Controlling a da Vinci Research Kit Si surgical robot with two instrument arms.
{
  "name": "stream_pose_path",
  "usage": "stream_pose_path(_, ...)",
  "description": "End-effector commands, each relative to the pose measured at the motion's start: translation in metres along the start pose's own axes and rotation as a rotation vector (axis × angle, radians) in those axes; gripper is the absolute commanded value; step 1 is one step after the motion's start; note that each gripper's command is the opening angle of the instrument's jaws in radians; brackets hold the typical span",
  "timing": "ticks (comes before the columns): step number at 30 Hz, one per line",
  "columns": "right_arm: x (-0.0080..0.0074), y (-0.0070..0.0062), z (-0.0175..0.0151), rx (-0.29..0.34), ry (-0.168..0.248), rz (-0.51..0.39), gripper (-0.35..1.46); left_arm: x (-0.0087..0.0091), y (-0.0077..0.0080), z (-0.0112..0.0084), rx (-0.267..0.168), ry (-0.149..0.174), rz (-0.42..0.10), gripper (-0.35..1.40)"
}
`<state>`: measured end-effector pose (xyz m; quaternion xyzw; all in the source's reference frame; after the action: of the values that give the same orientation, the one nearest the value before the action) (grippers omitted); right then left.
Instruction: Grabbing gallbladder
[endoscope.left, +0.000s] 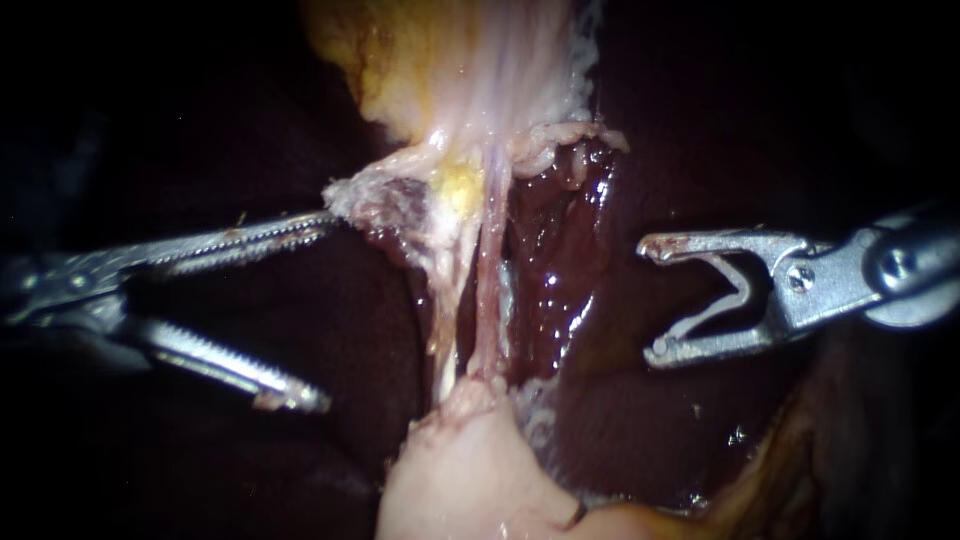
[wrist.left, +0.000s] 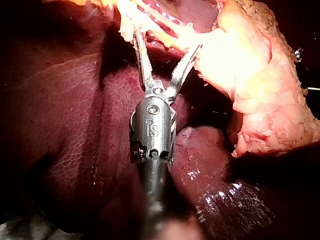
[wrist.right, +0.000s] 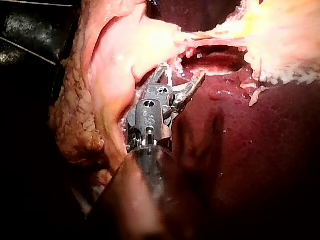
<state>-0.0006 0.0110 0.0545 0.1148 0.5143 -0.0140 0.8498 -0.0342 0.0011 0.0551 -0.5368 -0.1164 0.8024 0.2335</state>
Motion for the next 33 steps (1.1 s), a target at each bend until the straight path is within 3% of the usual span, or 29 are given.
stream_pose_path(1, 0.0, 0.0, -0.0001, 0.0, 0.0, 0.0, 0.5, 0.0003, -0.0001, -0.0002, 0.001, 0.0, -0.001, 0.93)
stream_pose_path(6, -0.0001, 0.0, -0.0001, 0.0, 0.0, 0.0, 0.5, 0.0022, -0.0014, -0.0009, 0.032, -0.004, -0.008, 0.88)
stream_pose_path(13, -0.0001, 0.0, -0.0001, 0.0, 0.0, 0.0, 0.5, 0.0049, -0.0043, -0.0001, 0.105, -0.01, -0.091, 0.71)
stream_pose_path(16, 0.0, 0.0, -0.0001, 0.0, 0.0, 0.0, 0.5, 0.0045, -0.0055, 0.0015, 0.118, -0.009, -0.127, 0.61)
stream_pose_path(21, -0.0001, 0.0, -0.0001, 0.0, 0.0, 0.0, 0.5, 0.0027, -0.0068, 0.0042, 0.135, -0.044, -0.153, 0.47)
stream_pose_path(28, -0.0001, 0.0001, -0.0001, 0.0, 0.0, 0.0, 0.5, 0.0003, -0.0074, 0.0053, 0.124, -0.086, -0.164, 0.31)
stream_pose_path(30, -0.0001, 0.0001, -0.0001, 0.0, 0.0, 0.0, 0.5, 0.0004, -0.0074, 0.005, 0.121, -0.092, -0.164, 0.17)
stream_pose_path(33, -0.0001, 0.0001, -0.0001, 0.0, 0.0, 0.0, 0.5, 0.001, -0.0074, 0.0042, 0.117, -0.1, -0.191, -0.28)
